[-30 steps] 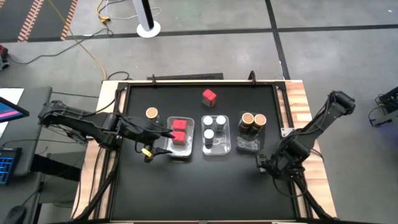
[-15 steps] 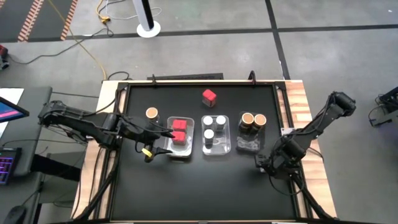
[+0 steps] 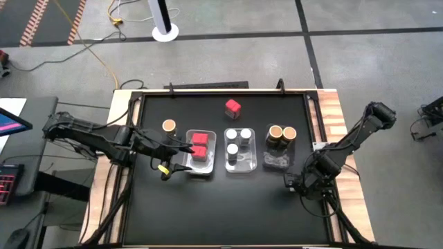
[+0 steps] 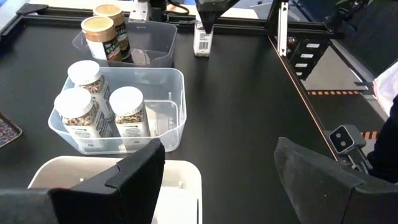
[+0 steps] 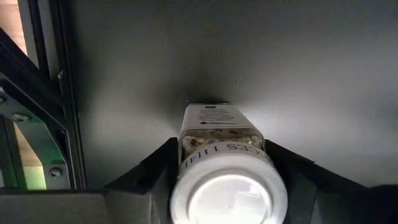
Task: Sort spices by type
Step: Put the white seasoning bottle into the transparent bin
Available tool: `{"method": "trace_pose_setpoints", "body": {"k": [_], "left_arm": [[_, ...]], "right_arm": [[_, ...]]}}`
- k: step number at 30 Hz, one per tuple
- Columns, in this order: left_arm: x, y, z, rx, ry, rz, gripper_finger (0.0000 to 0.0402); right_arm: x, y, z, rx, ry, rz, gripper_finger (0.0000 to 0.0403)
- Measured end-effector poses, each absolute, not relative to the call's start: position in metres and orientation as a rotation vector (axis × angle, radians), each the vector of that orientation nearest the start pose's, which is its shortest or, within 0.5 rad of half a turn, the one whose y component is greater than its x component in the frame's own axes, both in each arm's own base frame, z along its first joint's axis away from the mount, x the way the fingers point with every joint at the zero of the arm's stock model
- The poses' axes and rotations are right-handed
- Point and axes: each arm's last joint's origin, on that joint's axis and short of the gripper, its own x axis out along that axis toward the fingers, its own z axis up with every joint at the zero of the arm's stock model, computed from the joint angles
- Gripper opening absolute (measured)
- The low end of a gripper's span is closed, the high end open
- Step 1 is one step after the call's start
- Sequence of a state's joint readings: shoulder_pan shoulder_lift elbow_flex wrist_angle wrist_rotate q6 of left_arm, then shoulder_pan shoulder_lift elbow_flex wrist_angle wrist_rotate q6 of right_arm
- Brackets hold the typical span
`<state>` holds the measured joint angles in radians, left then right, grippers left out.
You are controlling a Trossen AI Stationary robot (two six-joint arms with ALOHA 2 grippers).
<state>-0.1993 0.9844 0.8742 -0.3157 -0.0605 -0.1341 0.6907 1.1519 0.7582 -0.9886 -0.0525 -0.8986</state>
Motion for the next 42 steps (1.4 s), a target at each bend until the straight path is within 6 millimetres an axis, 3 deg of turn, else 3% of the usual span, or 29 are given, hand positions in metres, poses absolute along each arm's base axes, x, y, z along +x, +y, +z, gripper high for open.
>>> {"method": "trace_pose_setpoints", "body": {"k": [9, 15, 21, 26, 32, 35, 38, 42], "left_arm": [[0.208, -0.040, 0.316, -0.058, 0.431, -0.112, 0.0293], [0.208, -0.040, 0.316, -0.060, 0.431, -0.112, 0.0293], [0.208, -0.040, 0.316, -0.067, 0.431, -0.110, 0.0293], [0.208, -0.040, 0.316, -0.127, 0.434, -0.097, 0.0293], [0.207, -0.040, 0.316, -0.099, 0.442, -0.102, 0.0293], [0.206, -0.039, 0.316, -0.079, 0.439, -0.092, 0.0293], [0.205, -0.036, 0.318, -0.055, 0.431, -0.077, 0.0293], [0.196, -0.028, 0.320, -0.039, 0.442, -0.045, 0.0293]], "right_arm": [[0.141, 0.113, 0.214, -1.055, 1.053, 1.118, 0.0222], [0.143, 0.111, 0.232, -0.973, 1.113, 1.028, 0.0222], [0.155, 0.110, 0.268, -0.758, 1.123, 0.835, 0.0222], [0.169, 0.106, 0.315, -0.473, 1.048, 0.615, 0.0222], [0.182, 0.081, 0.376, -0.193, 0.870, 0.161, 0.0222], [0.185, 0.070, 0.398, -0.126, 0.772, 0.035, 0.0222], [0.196, 0.058, 0.405, -0.087, 0.740, -0.028, 0.0222], [0.228, 0.041, 0.394, -0.012, 0.826, -0.124, 0.0222]]}}
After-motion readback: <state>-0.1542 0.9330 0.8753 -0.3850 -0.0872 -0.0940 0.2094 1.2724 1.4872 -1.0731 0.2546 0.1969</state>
